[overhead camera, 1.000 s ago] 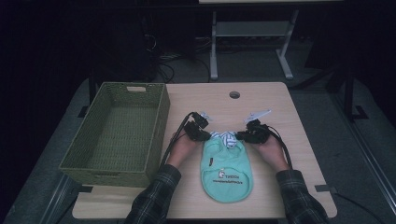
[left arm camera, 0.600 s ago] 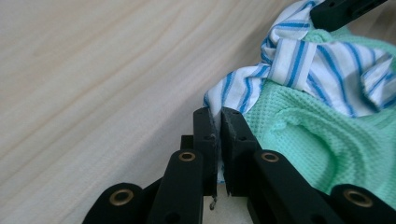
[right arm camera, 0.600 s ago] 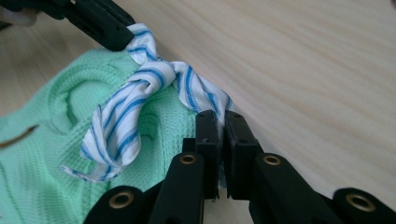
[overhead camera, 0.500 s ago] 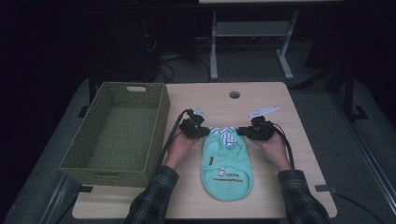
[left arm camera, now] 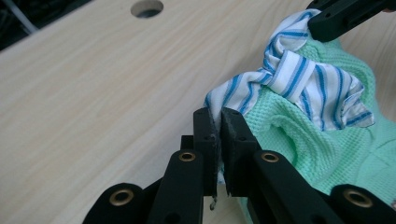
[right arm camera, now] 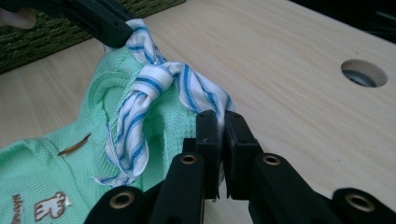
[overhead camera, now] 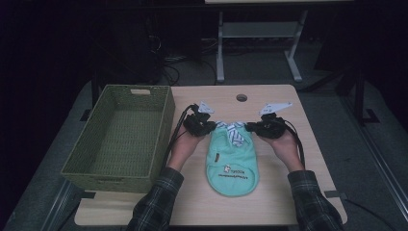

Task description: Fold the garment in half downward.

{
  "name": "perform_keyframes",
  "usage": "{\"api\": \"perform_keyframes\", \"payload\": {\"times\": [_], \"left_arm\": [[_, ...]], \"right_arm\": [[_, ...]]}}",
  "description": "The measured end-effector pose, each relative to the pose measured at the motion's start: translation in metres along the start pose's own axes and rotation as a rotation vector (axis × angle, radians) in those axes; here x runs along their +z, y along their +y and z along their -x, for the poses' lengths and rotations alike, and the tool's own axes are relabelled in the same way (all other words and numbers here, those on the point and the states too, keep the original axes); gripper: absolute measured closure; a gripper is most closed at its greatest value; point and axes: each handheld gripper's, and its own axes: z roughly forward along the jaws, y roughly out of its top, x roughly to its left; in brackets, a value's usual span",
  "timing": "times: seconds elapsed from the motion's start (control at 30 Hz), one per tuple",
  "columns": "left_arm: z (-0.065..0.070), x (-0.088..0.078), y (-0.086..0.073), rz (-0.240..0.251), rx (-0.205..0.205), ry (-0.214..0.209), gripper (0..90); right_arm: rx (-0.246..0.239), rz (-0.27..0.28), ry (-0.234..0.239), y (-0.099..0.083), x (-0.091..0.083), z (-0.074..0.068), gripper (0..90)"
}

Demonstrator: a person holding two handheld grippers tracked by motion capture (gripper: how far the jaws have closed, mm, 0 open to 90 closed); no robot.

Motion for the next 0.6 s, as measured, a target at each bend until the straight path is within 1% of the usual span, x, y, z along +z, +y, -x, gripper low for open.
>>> {"api": "perform_keyframes", "payload": {"times": [0.17,0.27,0.33,0.43,0.5,0.53,0.57,0.6], "left_arm": [[0.001,-0.007,0.005,0.022,0.028,0.012,85.1],[0.003,-0.011,0.009,0.036,0.031,0.022,85.1],[0.004,-0.016,0.013,0.046,0.047,0.036,85.1],[0.006,-0.022,0.017,0.063,0.062,0.052,85.1],[0.012,-0.023,0.016,0.059,0.076,0.058,85.1],[0.013,-0.023,0.014,0.053,0.095,0.061,85.1],[0.016,-0.022,0.012,0.060,0.098,0.061,85.1],[0.018,-0.023,0.010,0.054,0.101,0.058,85.0]], "right_arm": [[-0.025,0.022,-0.021,0.006,-0.007,-0.001,85.8],[-0.033,0.036,-0.033,0.007,-0.009,-0.003,85.7],[-0.039,0.038,-0.034,0.010,-0.012,-0.003,85.7],[-0.048,0.056,-0.048,0.015,-0.016,-0.004,85.7],[-0.060,0.058,-0.061,0.017,-0.018,-0.006,85.6],[-0.068,0.055,-0.062,0.016,-0.017,-0.008,85.6],[-0.075,0.052,-0.067,0.014,-0.017,-0.009,85.6],[-0.075,0.052,-0.069,0.012,-0.016,-0.011,85.5]]}}
